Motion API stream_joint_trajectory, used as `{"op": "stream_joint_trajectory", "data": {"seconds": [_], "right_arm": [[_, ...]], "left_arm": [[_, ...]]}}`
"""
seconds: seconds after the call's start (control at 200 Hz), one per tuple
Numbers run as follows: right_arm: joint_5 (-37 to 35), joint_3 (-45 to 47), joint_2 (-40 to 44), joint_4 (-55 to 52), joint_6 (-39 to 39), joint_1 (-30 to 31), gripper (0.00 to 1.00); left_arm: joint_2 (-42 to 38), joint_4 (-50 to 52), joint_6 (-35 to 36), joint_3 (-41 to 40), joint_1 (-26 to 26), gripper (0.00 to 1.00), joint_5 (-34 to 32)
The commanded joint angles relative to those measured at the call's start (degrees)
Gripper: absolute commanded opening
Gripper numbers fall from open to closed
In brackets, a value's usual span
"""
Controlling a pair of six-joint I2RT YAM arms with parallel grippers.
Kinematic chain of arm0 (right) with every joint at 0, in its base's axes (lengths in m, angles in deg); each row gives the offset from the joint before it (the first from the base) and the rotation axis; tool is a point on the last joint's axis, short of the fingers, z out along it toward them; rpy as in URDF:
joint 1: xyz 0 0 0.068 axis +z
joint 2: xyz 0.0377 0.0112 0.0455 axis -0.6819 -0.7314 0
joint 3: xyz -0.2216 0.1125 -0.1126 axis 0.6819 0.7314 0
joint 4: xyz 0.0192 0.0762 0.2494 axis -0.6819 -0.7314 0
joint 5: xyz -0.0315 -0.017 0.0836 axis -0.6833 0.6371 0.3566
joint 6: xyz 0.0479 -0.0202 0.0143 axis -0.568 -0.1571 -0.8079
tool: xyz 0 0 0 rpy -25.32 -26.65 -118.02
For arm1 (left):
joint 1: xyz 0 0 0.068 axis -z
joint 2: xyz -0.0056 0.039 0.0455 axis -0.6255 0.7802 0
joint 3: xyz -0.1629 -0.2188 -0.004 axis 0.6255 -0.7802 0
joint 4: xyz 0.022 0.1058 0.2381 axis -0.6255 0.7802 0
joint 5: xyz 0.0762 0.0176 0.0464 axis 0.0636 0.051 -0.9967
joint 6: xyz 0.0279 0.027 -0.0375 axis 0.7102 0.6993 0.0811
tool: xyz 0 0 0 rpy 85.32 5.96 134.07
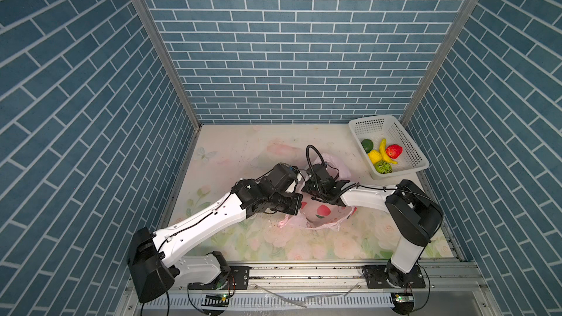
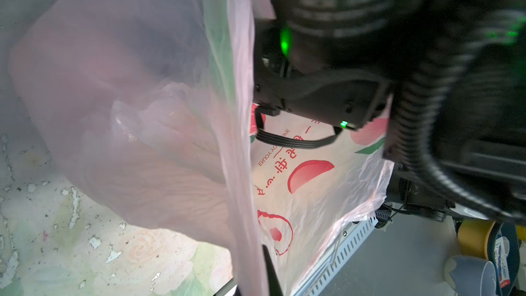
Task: Untie the knot of the plastic bag and take out the fruit
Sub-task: Pick up the fruit from the plastic bag.
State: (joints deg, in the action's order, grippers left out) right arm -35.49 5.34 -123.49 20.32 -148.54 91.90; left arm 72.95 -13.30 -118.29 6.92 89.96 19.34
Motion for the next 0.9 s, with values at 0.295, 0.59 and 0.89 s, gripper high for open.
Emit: {"op": "stream_joint_trajectory", "data": {"seconds": [0.295,0.59,0.89], "right_arm": [[7.1,6.4,19.4,-20.2,0.9,5.4,0.42],[4.5,-0.4,28.8,-33.8,5.3,7.4,0.41],[0.7,-11.1,32.1,-44.5,10.8,6.2,0.43]], "left_arm": [[2.5,-4.5,-0.4,3.7,-0.3,0.0,-5.2],[2.4,-3.7,-0.4,3.1,-0.3,0.0,-5.1],[2.4,-2.8,-0.2,3.1,-0.3,0.0,-4.7]]}}
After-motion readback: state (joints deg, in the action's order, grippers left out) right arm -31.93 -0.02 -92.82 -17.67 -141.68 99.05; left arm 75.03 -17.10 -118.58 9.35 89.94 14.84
